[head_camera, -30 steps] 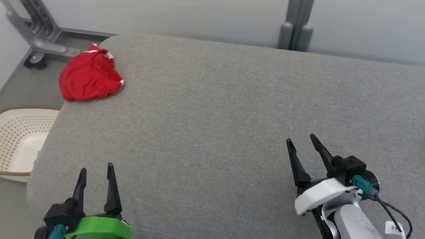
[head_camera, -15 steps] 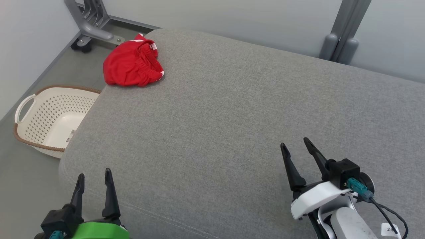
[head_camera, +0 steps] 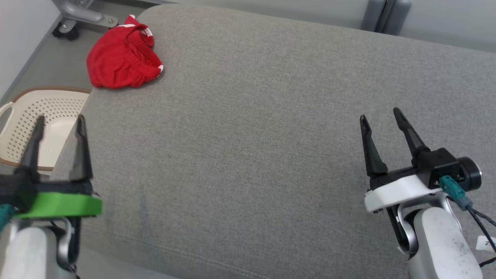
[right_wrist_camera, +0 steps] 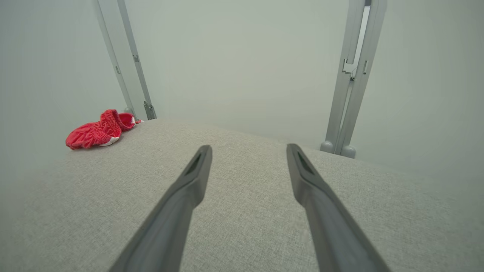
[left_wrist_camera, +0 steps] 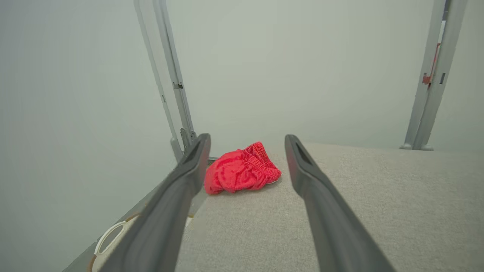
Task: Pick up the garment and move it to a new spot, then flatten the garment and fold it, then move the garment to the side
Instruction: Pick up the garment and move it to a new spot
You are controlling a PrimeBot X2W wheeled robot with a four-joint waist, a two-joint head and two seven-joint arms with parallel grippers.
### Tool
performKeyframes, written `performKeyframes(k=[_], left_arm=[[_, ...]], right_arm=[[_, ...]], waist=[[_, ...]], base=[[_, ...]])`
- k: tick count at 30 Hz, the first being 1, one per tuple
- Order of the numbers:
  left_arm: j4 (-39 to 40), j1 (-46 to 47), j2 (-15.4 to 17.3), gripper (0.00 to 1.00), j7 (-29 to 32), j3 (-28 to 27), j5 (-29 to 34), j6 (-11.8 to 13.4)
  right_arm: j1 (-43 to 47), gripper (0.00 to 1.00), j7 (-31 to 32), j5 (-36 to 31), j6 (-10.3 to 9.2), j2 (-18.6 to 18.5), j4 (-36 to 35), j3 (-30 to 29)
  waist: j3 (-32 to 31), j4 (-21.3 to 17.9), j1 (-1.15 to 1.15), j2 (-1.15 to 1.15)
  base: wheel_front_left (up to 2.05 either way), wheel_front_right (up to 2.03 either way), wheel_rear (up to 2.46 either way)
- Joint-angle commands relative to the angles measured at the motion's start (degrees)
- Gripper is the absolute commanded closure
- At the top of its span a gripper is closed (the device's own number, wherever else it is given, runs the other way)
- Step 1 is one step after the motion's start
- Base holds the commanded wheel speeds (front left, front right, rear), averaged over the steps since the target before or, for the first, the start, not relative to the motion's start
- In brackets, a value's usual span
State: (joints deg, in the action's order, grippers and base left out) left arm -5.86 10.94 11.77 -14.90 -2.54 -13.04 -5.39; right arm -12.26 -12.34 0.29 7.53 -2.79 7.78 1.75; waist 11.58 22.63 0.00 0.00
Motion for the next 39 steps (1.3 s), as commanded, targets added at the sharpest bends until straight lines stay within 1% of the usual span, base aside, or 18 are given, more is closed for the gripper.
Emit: performKeyframes(k=[1,4,7,11,14,16,17,21,23,27,30,33,34,35,36,37,39], left_arm=[[-0.1,4.9,2.4,0.00,0.6,-0.5,0.4,-0.4],[-1.6,12.6,6.5,0.00,3.3,-1.6,-0.1,-0.8],[-5.4,21.7,10.6,0.00,8.3,-0.9,-1.7,-1.5],[-12.7,33.3,14.1,0.00,15.0,-0.6,-3.8,-1.7],[-19.3,39.3,15.5,0.00,19.4,0.1,-4.3,-1.8],[-23.4,42.6,15.9,0.00,22.4,1.2,-4.6,-1.8],[-25.4,43.7,15.5,0.00,23.9,2.0,-5.0,-1.9],[-32.0,46.5,15.3,0.00,27.4,3.2,-6.0,-1.9],[-35.2,47.3,14.9,0.00,28.0,3.3,-6.7,-1.9],[-40.8,48.2,14.7,0.00,29.8,2.7,-7.5,-0.5],[-43.7,48.8,14.9,0.00,30.3,2.4,-7.9,0.4],[-46.1,49.0,14.4,0.00,30.5,2.3,-8.3,0.8],[-46.5,49.0,14.2,0.11,30.3,2.5,-8.4,0.7],[-46.9,49.0,14.1,0.54,29.9,2.5,-8.6,0.6],[-47.1,49.1,14.0,0.84,29.4,2.6,-8.6,0.4],[-47.1,49.2,13.9,1.00,28.6,2.6,-8.9,0.2],[-47.0,49.6,14.3,1.00,27.0,2.7,-9.0,-0.1]], right_arm=[[-1.0,0.00,0.9,-1.3,-0.09,-0.2,-2.4,-1.0],[-1.6,0.00,3.0,-3.6,-0.09,-0.2,-7.2,-2.1],[-2.1,0.00,5.1,-5.3,-0.09,-0.2,-12.5,-3.0],[-1.8,0.00,7.7,-7.9,-0.10,-0.8,-19.2,-4.2],[-2.0,0.00,8.9,-8.2,-0.09,-1.0,-22.8,-4.4],[-2.1,0.00,9.6,-7.7,-0.09,-1.0,-25.0,-4.4],[-2.1,0.00,9.8,-7.6,-0.09,-1.0,-25.9,-4.5],[-2.0,0.00,10.5,-7.6,-0.09,-0.9,-28.4,-4.6],[-2.1,0.00,10.4,-7.5,-0.09,-0.8,-28.8,-4.6],[-2.0,0.00,10.0,-7.2,-0.09,-0.7,-29.0,-4.8],[-2.2,0.00,9.8,-7.3,-0.09,-0.6,-29.0,-5.2],[-2.2,0.00,9.7,-7.4,-0.09,-0.6,-28.7,-5.3],[-2.1,0.00,9.5,-7.3,-0.09,-0.5,-28.5,-5.2],[-2.2,0.00,9.5,-7.2,-0.09,-0.5,-28.3,-4.9],[-2.2,0.00,9.4,-7.1,-0.09,-0.5,-28.1,-4.8],[-2.2,0.00,9.2,-7.0,-0.09,-0.4,-27.8,-4.7],[-2.3,0.00,9.0,-6.9,-0.09,-0.4,-27.2,-4.6]], waist=[[6.4,-4.5,0.00,0.00],[10.4,-6.7,0.00,0.00],[14.8,-8.7,0.00,0.00],[20.1,-10.4,0.00,0.00],[23.2,-11.7,0.00,0.00],[24.9,-12.4,0.00,0.00],[25.7,-12.6,0.00,0.00],[28.1,-13.3,0.00,0.00],[28.8,-13.7,0.00,0.00],[29.2,-14.1,0.00,0.00],[29.2,-14.3,0.00,0.00],[28.8,-14.2,0.00,0.00],[28.6,-14.1,0.00,0.00],[28.4,-14.1,0.00,0.00],[28.1,-14.0,0.00,0.00],[27.7,-13.9,0.00,0.00],[26.7,-13.9,0.00,0.00]], base=[[0.00,0.00,0.00],[0.00,0.00,0.00],[0.00,0.00,0.00],[0.00,0.00,0.00],[0.00,0.00,0.00],[0.00,0.00,0.00],[0.00,0.00,0.00],[0.00,0.00,0.00],[0.00,0.00,0.00],[0.00,0.00,0.00],[0.00,0.00,0.00],[0.00,0.00,0.00],[0.00,0.00,0.00],[0.00,0.00,0.00],[0.00,0.00,0.00],[0.00,0.00,0.00],[0.00,0.00,0.00]])
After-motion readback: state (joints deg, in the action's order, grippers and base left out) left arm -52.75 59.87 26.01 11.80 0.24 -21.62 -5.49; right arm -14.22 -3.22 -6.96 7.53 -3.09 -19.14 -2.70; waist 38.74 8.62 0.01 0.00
